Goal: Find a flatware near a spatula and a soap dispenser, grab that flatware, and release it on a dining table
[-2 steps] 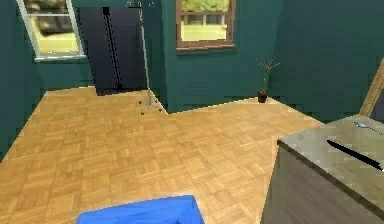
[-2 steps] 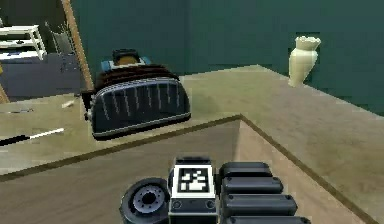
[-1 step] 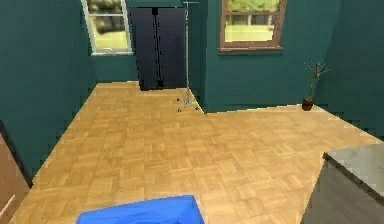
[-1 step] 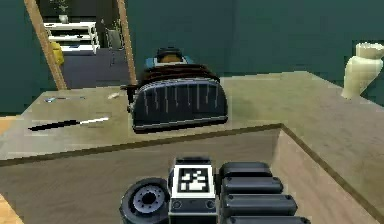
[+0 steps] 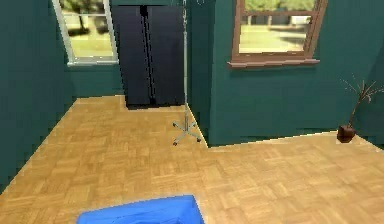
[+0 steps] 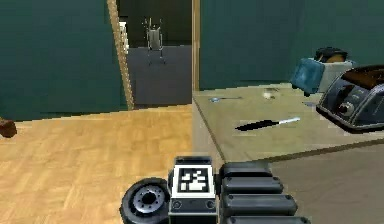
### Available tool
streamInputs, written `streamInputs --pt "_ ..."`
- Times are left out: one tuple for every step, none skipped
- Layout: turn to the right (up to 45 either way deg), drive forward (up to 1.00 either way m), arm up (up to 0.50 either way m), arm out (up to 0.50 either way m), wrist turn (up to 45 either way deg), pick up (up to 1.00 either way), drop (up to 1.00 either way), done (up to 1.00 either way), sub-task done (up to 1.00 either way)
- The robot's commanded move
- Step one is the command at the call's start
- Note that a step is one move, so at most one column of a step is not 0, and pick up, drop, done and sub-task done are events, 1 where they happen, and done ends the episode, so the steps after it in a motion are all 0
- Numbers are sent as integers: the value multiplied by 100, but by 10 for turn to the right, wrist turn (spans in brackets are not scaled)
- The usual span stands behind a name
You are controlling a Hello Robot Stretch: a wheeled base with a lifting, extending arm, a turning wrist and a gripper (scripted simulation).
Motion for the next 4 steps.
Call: streamInputs --pt "-240 0 0 0 0 0 0 0 0" --pt "0 15 0 0 0 0 0 0 0" --pt "450 0 0 0 0 0 0 0 0" --pt "450 0 0 0 0 0 0 0 0"
